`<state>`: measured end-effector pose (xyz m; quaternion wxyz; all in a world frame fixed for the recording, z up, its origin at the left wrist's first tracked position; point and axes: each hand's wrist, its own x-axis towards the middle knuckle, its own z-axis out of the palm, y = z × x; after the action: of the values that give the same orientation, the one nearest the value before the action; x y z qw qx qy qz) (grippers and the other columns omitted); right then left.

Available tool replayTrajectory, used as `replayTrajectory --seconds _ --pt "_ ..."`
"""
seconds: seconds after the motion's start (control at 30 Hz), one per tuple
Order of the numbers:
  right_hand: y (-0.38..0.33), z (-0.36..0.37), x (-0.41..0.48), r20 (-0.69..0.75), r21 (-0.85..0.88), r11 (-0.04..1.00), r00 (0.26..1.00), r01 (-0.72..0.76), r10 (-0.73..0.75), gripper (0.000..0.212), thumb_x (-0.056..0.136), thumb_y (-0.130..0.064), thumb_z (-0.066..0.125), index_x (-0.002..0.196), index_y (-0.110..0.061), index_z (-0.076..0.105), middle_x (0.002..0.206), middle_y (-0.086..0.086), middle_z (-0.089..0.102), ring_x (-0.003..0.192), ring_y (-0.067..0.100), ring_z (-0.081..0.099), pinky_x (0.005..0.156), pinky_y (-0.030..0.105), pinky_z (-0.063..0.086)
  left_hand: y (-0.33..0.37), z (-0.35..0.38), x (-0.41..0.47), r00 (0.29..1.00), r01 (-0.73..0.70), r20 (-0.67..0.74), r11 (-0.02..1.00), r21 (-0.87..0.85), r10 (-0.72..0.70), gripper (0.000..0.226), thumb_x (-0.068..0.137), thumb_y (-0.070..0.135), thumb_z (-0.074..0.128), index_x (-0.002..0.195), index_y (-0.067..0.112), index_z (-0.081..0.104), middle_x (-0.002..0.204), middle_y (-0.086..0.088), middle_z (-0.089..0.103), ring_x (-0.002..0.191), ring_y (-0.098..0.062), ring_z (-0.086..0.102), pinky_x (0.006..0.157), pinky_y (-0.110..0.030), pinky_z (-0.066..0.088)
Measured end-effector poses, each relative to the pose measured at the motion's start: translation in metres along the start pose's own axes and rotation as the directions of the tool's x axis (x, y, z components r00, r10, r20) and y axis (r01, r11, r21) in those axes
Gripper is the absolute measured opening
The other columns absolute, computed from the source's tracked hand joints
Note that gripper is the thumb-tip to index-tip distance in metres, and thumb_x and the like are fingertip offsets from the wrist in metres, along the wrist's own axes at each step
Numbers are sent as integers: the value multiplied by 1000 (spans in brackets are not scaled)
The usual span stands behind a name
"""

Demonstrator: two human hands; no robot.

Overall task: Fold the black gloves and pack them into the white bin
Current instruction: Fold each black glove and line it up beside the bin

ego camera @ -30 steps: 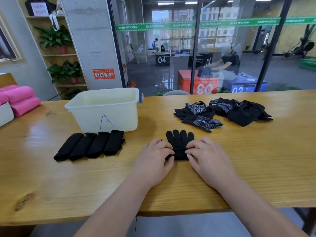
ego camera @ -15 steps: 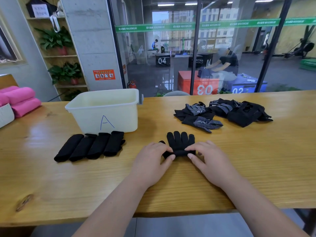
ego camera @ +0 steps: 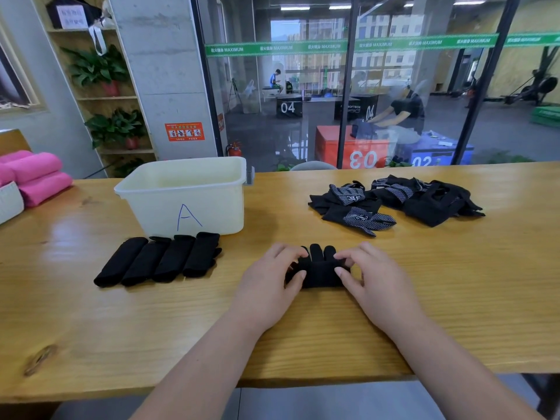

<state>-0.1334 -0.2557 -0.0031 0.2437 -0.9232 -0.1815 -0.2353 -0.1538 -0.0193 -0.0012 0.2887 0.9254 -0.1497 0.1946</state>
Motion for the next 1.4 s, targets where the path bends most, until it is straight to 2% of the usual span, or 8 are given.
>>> replayTrajectory --seconds 0.1,0.2,0.33,0.57,0.87,1.03,1.17,1.4 --pt "-2 3 -1 -33 -131 986 994 102 -107 17 92 -26 76 106 -35 75 110 -20 57 96 5 55 64 21 45 -2 2 0 998 -50 -33 995 90 53 20 104 33 62 124 37 67 127 25 51 84 -4 58 75 -31 55" --pt "0 7 0 -21 -202 958 977 205 -213 20 89 -17 75 104 -29 81 119 -21 68 101 12 57 75 28 53 -3 5 1 998 -62 -7 990 127 63 26 106 34 57 128 32 72 135 25 56 106 -1 60 89 -23 52" --pt "1 7 -1 5 -190 961 979 201 -204 21 94 -31 64 107 -30 81 116 -23 72 105 11 58 83 37 55 -3 6 3 996 -79 49 985 153 72 35 107 41 54 137 30 70 142 23 60 129 -2 52 109 -27 45" --pt "-5 2 0 97 -154 982 991 111 -97 36 85 -57 57 113 -38 71 110 -26 70 104 6 53 84 33 53 -6 9 6 994 -71 100 982 177 53 47 98 54 63 139 32 68 139 22 63 129 -7 52 110 -37 45" --pt "-2 -4 0 149 54 997 988 -53 44 35 93 -33 71 125 -45 67 99 -33 52 98 -1 55 82 21 47 -5 0 4 995 19 98 998 55 -25 48 104 37 62 151 41 52 138 25 60 130 1 44 118 -32 34" --pt "4 -5 1 154 274 948 981 -159 119 33 94 -32 72 121 -50 67 108 -24 66 103 -10 55 83 3 35 -9 -2 2 989 120 97 982 -143 -107 43 103 50 60 145 53 50 135 21 64 129 -2 54 111 -30 44" --pt "6 -4 2 167 382 901 974 -206 152 27 95 -39 71 117 -55 66 105 -14 72 101 -3 64 87 23 46 -7 -5 0 982 180 98 954 -239 -161 38 102 51 63 139 53 56 130 22 65 126 8 52 101 -19 40" --pt "4 2 1 15 39 990 991 -136 136 27 99 -52 62 125 -45 65 112 -26 56 96 -1 48 78 25 47 -6 -2 3 999 34 -21 996 -88 -36 40 102 43 65 141 42 57 131 29 48 130 4 45 108 -24 42"
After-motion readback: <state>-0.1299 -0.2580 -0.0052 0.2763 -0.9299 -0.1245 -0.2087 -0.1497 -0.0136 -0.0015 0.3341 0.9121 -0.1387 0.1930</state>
